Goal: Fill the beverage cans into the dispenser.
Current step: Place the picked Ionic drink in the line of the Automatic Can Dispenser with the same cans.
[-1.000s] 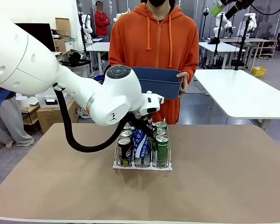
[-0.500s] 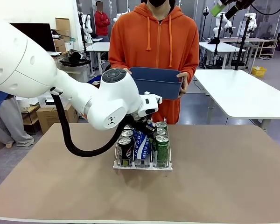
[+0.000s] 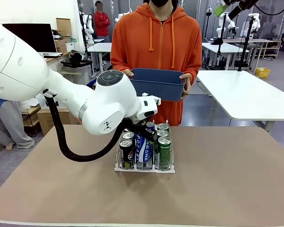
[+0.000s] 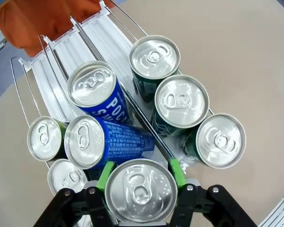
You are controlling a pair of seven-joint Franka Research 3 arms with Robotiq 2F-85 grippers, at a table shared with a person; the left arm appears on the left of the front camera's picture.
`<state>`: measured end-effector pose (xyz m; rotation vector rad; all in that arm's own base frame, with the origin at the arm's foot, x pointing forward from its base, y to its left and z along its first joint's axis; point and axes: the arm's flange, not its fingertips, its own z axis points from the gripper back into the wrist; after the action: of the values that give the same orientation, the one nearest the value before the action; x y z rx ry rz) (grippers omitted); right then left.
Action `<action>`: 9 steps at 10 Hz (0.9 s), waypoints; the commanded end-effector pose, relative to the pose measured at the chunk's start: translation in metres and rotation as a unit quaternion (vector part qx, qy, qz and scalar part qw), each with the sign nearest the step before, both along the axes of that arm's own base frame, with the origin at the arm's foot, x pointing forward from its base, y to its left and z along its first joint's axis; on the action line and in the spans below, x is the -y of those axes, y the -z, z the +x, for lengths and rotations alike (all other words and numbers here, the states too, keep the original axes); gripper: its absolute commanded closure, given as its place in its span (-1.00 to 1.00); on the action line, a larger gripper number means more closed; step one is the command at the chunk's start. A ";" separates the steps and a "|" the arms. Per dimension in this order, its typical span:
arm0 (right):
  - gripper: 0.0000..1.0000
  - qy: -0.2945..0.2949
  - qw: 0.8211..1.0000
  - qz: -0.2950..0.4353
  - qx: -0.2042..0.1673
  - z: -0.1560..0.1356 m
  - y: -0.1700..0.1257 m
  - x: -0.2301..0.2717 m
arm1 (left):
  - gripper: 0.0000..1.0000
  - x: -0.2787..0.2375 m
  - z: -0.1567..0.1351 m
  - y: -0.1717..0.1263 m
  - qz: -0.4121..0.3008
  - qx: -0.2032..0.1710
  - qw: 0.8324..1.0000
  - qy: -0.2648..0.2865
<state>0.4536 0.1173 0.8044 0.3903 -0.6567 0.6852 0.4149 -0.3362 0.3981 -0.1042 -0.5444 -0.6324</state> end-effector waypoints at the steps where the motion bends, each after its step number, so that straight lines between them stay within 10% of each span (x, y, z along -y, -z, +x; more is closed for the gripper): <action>1: -1.00 -0.001 1.000 -0.001 -0.001 -0.001 0.000 0.001 | -0.15 -0.006 -0.010 0.010 0.004 -0.004 1.000 -0.013; 7: -1.00 -0.001 1.000 -0.001 -0.001 -0.001 0.000 0.001 | -0.15 -0.002 -0.005 0.008 0.004 -0.006 1.000 0.001; 9: -1.00 -0.001 1.000 -0.001 -0.001 -0.001 0.000 0.001 | -0.53 0.001 -0.010 0.008 0.002 -0.006 1.000 0.002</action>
<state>0.4536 0.1173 0.8044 0.3903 -0.6567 0.6852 0.4068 -0.3361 0.3865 -0.1075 -0.5299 -0.6403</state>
